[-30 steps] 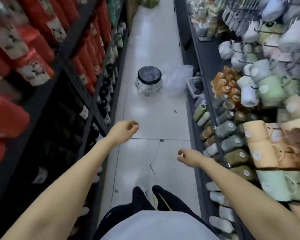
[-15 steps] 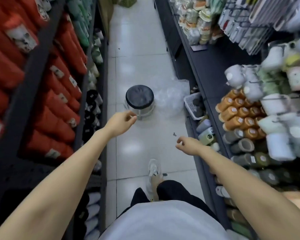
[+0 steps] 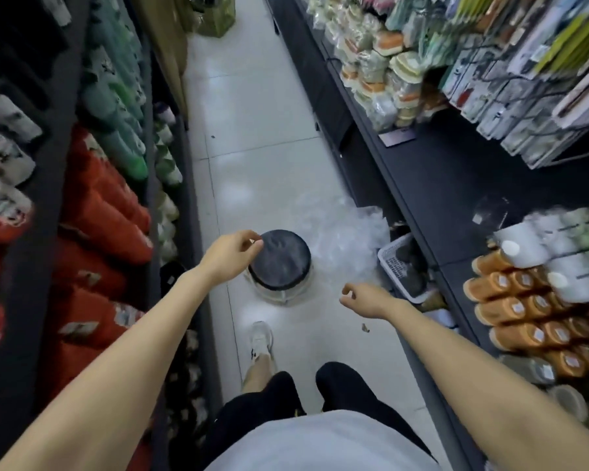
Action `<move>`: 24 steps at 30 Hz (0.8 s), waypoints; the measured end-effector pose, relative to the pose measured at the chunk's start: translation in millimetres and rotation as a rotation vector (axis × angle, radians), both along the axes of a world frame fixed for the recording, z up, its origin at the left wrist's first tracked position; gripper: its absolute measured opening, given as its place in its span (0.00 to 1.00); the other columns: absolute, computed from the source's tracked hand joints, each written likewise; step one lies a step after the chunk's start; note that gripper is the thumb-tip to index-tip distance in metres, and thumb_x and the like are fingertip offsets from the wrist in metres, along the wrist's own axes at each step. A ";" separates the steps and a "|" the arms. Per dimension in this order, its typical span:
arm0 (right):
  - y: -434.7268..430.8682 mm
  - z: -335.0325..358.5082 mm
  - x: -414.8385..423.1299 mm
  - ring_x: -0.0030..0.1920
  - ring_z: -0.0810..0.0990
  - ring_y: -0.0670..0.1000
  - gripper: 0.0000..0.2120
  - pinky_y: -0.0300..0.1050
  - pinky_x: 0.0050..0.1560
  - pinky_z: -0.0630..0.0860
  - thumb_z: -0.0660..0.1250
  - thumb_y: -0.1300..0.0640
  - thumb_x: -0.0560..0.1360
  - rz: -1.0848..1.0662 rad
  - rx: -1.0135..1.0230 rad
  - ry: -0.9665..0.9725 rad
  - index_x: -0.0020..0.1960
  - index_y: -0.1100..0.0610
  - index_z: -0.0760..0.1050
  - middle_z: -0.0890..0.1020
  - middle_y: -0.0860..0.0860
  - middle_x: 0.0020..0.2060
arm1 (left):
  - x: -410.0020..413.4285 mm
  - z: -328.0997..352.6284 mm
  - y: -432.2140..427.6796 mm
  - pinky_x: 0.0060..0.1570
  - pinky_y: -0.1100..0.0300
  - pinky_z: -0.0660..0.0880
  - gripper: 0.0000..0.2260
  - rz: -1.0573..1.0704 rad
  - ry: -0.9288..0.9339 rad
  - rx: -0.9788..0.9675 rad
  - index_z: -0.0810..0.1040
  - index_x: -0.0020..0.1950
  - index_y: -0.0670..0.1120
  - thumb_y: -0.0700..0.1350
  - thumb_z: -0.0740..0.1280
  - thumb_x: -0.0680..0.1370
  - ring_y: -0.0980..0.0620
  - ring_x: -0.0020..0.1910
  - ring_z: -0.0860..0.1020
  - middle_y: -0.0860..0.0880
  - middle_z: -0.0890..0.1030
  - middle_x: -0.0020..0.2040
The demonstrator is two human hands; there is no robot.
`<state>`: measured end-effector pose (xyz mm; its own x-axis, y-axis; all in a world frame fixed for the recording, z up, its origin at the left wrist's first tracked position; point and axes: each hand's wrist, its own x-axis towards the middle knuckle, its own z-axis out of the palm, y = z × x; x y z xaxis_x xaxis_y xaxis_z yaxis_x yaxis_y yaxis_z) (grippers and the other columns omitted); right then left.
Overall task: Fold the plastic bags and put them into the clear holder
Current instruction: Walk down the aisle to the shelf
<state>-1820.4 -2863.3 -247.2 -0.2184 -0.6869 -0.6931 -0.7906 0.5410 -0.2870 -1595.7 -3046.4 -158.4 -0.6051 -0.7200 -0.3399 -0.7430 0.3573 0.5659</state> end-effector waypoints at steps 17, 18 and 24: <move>-89.0 -14.5 -103.2 0.63 0.74 0.57 0.19 0.46 0.57 0.70 0.58 0.49 0.81 -0.588 0.023 -0.074 0.67 0.58 0.69 0.76 0.56 0.64 | -236.0 -21.0 -176.0 0.54 0.51 0.75 0.13 -0.587 -0.094 0.105 0.77 0.60 0.47 0.50 0.59 0.82 0.44 0.51 0.80 0.45 0.83 0.49; -91.2 -16.1 -114.5 0.63 0.73 0.57 0.20 0.47 0.58 0.69 0.57 0.49 0.81 -0.609 0.025 -0.075 0.68 0.58 0.69 0.75 0.56 0.65 | -251.7 -21.6 -178.3 0.55 0.52 0.74 0.13 -0.602 -0.097 0.098 0.77 0.60 0.47 0.50 0.59 0.82 0.45 0.52 0.79 0.45 0.83 0.50; -99.0 -22.8 -167.1 0.63 0.73 0.58 0.21 0.48 0.60 0.71 0.58 0.48 0.81 -0.717 0.031 -0.105 0.69 0.57 0.68 0.74 0.56 0.65 | -329.2 -23.3 -185.8 0.53 0.57 0.72 0.13 -0.686 -0.111 0.055 0.76 0.61 0.46 0.50 0.58 0.82 0.46 0.54 0.77 0.47 0.81 0.53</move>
<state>-1987.4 -2962.3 -270.0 -0.5388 -0.3793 -0.7522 -0.2079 0.9251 -0.3177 -1924.9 -3232.2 -181.6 -0.8766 -0.1673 -0.4511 -0.4141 0.7399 0.5302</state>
